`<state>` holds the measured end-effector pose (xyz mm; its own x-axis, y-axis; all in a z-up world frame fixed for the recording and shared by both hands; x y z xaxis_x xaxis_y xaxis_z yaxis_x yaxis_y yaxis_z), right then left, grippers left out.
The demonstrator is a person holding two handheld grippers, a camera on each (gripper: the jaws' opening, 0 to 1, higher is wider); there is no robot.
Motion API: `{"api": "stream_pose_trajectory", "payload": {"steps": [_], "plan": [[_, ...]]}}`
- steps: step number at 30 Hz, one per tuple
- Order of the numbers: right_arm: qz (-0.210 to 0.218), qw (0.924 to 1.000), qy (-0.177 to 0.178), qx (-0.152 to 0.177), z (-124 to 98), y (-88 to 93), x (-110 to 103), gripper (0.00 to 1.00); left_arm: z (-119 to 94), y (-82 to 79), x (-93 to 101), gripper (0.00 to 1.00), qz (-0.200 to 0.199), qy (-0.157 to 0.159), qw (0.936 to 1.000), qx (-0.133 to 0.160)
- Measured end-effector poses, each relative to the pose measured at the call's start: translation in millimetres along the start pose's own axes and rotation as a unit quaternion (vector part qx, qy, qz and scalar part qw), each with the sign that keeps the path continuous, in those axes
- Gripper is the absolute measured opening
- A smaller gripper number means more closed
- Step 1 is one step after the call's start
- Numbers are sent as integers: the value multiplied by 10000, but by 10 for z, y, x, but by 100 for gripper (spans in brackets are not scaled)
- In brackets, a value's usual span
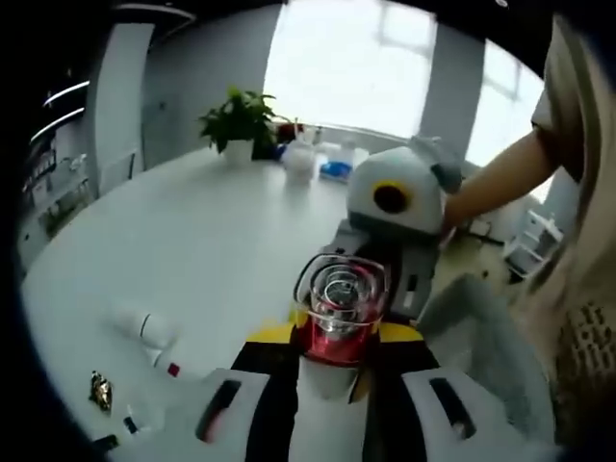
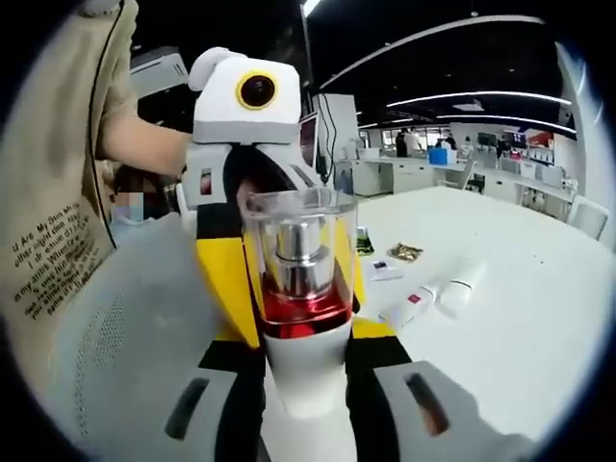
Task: Arrange the skincare products in the storage area until every visible bottle or jar stands upright without overlapping.
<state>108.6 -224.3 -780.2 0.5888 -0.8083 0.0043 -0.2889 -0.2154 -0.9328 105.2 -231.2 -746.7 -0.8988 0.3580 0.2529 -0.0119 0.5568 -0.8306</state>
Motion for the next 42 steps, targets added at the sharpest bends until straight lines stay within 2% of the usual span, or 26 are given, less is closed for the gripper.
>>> {"api": "stream_pose_trajectory", "payload": {"steps": [13,18,25,32,35,42], "plan": [[-224,9996,139,-140,15,232,54,31,116,125,-64,24,125,-85,9995,-277],[-200,9996,206,-63,-15,211,98,31,112,90,-75,24,106,-172,9996,-194],[0,9996,234,-154,-14,219,93,32,111,114,-83,25,86,-205,9997,-97],[-84,9992,232,-317,-11,306,139,34,106,97,-67,25,170,-157,9996,-142],[-145,9991,182,-350,-7,312,123,31,106,92,-69,25,243,-190,9994,-177],[-274,9984,267,-412,-2,298,238,30,148,41,-146,25,382,-161,9988,-262]]}}
Point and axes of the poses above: the point that each gripper's makers call its tool centre point, and the gripper's own axes: z roughly forward along the fingers, x roughly to its right, y roughly out of its underside, the point moved 2 cm from there along -z, roughly backward along the fingers, and after that the axes turned 11 degrees about y, right-handed, at the moved point
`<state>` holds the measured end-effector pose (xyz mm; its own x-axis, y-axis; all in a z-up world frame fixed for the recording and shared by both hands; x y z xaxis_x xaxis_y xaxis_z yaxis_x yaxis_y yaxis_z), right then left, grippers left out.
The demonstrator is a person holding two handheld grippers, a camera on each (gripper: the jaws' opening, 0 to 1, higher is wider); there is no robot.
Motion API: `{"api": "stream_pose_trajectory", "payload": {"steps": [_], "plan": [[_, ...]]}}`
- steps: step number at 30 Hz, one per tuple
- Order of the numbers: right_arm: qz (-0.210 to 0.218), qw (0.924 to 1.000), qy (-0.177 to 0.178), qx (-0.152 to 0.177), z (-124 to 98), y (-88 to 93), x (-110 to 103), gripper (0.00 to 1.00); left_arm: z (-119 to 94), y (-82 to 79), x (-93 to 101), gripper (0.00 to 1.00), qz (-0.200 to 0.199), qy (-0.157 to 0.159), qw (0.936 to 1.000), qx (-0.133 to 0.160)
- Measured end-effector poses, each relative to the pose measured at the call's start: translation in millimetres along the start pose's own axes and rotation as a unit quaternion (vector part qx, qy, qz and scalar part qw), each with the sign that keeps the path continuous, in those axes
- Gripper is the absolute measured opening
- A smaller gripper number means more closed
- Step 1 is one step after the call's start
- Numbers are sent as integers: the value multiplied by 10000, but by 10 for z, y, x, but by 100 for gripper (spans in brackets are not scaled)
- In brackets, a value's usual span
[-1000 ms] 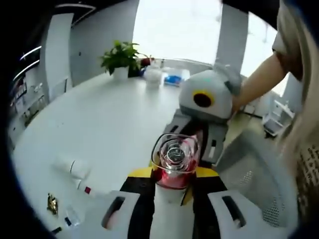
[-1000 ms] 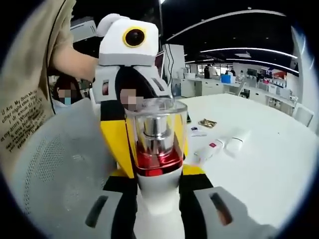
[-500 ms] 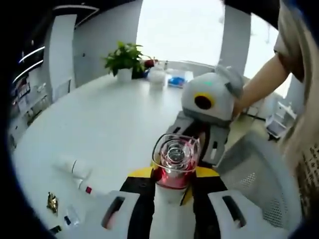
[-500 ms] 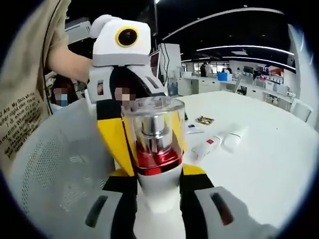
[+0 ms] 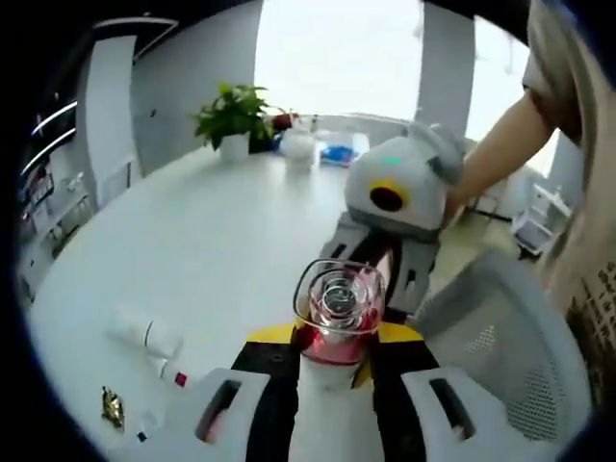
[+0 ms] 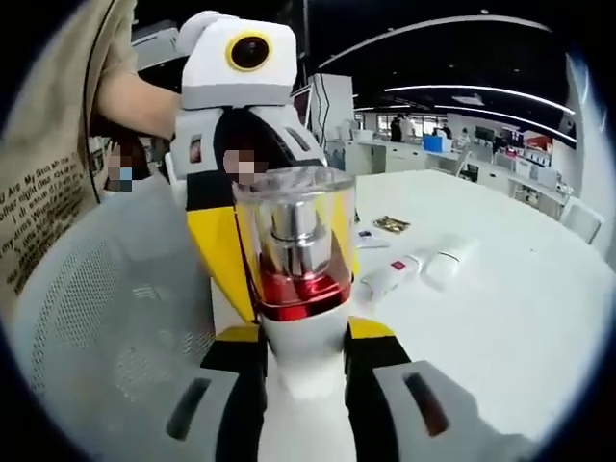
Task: Arrange the skincare products in the storage area until every visible bottle or jar stands upright without overlapping.
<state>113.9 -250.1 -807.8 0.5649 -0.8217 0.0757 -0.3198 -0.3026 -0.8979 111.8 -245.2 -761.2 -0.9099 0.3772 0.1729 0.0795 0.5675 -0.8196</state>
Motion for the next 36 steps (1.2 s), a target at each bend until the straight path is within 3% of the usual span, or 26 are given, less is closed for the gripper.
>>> {"api": "stream_pose_trajectory", "payload": {"steps": [8,14,28,32,36], "plan": [[-109,9999,97,-34,5,15,257,30,128,-106,-223,25,90,29,9999,72],[-239,9997,-35,-75,45,12,471,29,193,-194,-399,25,119,11,9999,76],[-275,9995,-111,-47,216,-12,941,29,251,-310,-977,25,123,-66,9999,99],[-333,9993,-134,-58,263,-20,1040,29,271,-335,-1096,25,137,-102,9998,117],[-375,9991,-208,-60,301,-21,1139,29,283,-386,-1096,25,159,-128,9997,117]]}}
Point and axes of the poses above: the point that each gripper's makers call its tool centre point, and the gripper's own axes: z roughly forward along the fingers, x roughly to its right, y roughly out of its underside, the point moved 2 cm from there along -z, roughly backward along the fingers, and after that the axes turned 11 degrees about y, right-handed, at the moved point
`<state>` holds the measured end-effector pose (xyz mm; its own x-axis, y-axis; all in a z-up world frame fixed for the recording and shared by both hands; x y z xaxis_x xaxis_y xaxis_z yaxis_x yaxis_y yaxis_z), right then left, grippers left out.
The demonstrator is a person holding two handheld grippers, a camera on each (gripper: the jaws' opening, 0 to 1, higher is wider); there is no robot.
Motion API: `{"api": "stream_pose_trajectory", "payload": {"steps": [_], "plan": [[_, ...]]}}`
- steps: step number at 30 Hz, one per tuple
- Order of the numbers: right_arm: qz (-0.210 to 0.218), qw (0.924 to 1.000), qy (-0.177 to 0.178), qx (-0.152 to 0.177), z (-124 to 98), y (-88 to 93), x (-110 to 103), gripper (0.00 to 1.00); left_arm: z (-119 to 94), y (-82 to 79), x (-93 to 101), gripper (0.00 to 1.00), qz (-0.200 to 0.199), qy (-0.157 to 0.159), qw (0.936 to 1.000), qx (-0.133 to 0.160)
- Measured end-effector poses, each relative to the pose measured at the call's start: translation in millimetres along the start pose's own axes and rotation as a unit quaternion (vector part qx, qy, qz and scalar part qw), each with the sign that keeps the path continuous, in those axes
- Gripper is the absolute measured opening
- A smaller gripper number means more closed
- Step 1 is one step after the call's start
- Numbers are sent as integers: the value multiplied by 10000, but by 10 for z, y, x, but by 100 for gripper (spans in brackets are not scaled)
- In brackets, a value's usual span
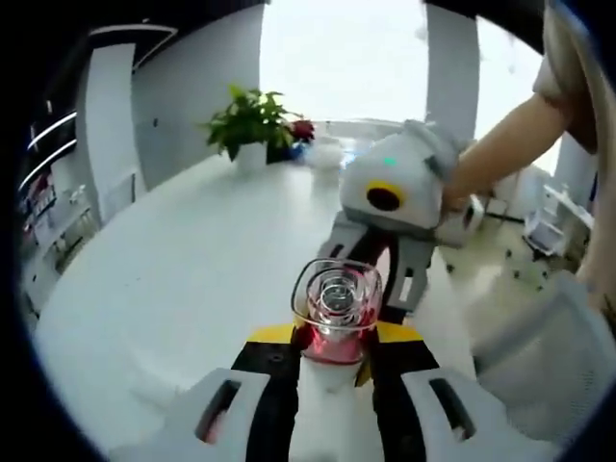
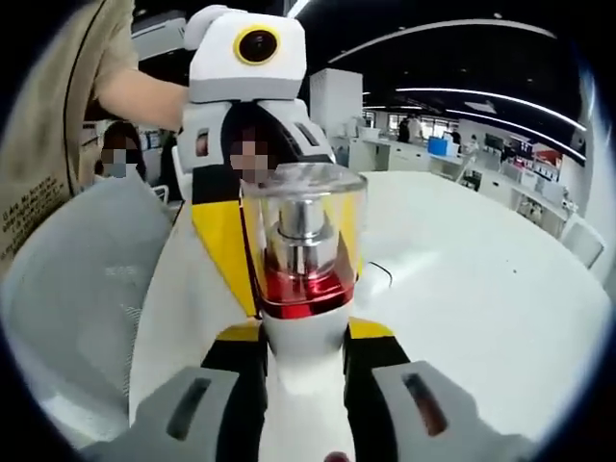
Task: Arrange the skincare products in the storage area until every visible bottle or jar stands upright without overlapping.
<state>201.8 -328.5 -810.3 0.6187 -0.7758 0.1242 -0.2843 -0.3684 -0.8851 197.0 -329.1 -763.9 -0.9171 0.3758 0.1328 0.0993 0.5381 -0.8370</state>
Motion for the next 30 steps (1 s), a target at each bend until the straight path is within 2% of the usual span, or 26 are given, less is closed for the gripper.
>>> {"api": "stream_pose_trajectory", "payload": {"steps": [12,21,27,30], "plan": [[-51,10000,32,18,68,-7,212,29,-1,-40,-247,25,86,-29,9999,-67],[13,9999,88,-73,73,-1,214,30,4,-16,-261,26,68,-87,9999,-79],[88,9994,248,-228,78,2,204,31,6,19,-238,30,56,-107,9999,-112],[102,9992,249,-280,73,-9,182,35,-22,71,-295,31,-27,-116,9999,-52]]}}
Point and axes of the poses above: the point that each gripper's makers call its tool centre point, and the gripper's own axes: z roughly forward along the fingers, x roughly to its right, y roughly out of its underside, the point moved 2 cm from there along -z, roughly backward along the fingers, and after that the axes turned 11 degrees about y, right-handed, at the moved point
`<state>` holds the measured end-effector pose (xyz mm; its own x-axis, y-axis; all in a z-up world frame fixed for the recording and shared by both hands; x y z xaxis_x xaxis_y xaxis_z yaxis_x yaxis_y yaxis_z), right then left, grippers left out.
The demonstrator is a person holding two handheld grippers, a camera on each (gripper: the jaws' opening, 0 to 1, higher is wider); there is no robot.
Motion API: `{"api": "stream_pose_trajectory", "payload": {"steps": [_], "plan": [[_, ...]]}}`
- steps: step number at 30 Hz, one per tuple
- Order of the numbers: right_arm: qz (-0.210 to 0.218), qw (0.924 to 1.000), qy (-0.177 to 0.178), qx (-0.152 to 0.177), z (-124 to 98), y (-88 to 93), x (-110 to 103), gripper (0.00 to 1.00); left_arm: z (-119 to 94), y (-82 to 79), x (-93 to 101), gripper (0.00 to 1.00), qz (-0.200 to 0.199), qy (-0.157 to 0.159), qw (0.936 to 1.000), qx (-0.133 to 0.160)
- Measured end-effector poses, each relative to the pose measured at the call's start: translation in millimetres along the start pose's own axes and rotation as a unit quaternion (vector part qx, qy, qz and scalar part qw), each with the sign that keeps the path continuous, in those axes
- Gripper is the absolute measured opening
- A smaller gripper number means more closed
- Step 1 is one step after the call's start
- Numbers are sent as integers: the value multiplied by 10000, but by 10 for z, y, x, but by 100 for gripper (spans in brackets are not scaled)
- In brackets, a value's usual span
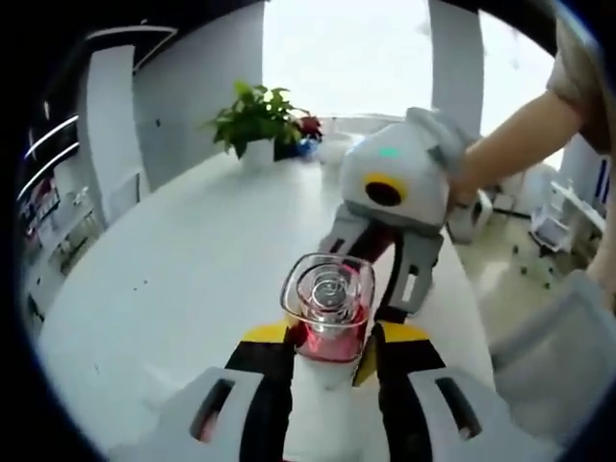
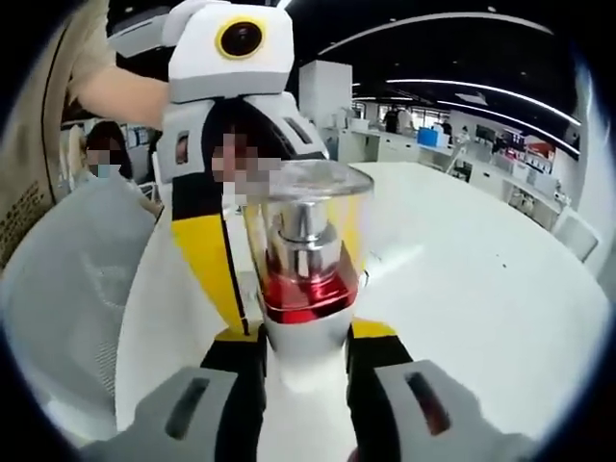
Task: Arrange the skincare products in the storage area until every visible bottle or jar stands upright without overlapping.
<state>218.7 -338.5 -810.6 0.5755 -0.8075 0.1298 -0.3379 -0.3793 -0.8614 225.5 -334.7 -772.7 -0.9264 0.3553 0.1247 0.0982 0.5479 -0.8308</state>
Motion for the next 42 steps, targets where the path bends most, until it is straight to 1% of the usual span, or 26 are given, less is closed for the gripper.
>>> {"api": "stream_pose_trajectory", "payload": {"steps": [2,7,10,12,15,20,22,23,26,28,30,31,36,37,40,42], "plan": [[6,10000,14,2,-15,-25,-19,39,-25,45,-27,33,-43,-23,10000,5],[125,9998,108,-72,-44,-42,-51,48,-124,81,61,38,-201,-100,9997,70],[185,9996,187,-111,-78,-35,-86,52,-204,114,104,44,-305,-201,9993,105],[278,9992,263,-75,-116,-62,-98,52,-273,138,140,46,-404,-271,9987,142],[586,9972,463,95,-178,-123,-97,54,-376,149,242,49,-594,-370,9972,250],[737,9953,627,65,-260,-85,-159,60,-565,239,398,54,-811,-508,9948,356],[844,9939,711,67,-310,-106,-203,63,-638,286,454,59,-892,-579,9936,393],[915,9928,759,135,-341,-138,-232,64,-679,312,485,62,-920,-634,9928,423],[1004,9914,806,225,-401,-191,-323,66,-768,375,582,64,-1003,-695,9915,450],[1022,9909,850,218,-424,-187,-383,67,-827,409,655,66,-1067,-737,9904,475],[1067,9901,899,157,-442,-164,-438,70,-892,438,723,71,-1082,-829,9894,499],[1071,9898,926,127,-451,-155,-461,71,-904,446,733,71,-1098,-840,9891,503],[1182,9879,996,97,-522,-173,-621,75,-1043,553,918,73,-1252,-955,9860,544],[1208,9875,1010,92,-535,-180,-651,76,-1070,570,905,73,-1281,-971,9854,555],[1287,9860,1047,173,-601,-235,-779,77,-1165,623,969,76,-1379,-1056,9829,618],[1351,9848,1077,186,-636,-255,-862,79,-1233,673,1021,77,-1445,-1103,9812,654]]}}
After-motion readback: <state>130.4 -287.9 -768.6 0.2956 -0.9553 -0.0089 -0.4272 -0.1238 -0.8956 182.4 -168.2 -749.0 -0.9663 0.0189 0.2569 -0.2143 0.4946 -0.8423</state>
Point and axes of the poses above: the point that each gripper's makers call its tool centre point, and the gripper's own axes: z roughly forward along the fingers, x roughly to its right, y roughly out of its underside, the point moved 2 cm from there along -z, roughly backward along the fingers, and after that the axes turned 11 degrees about y, right-handed, at the moved point
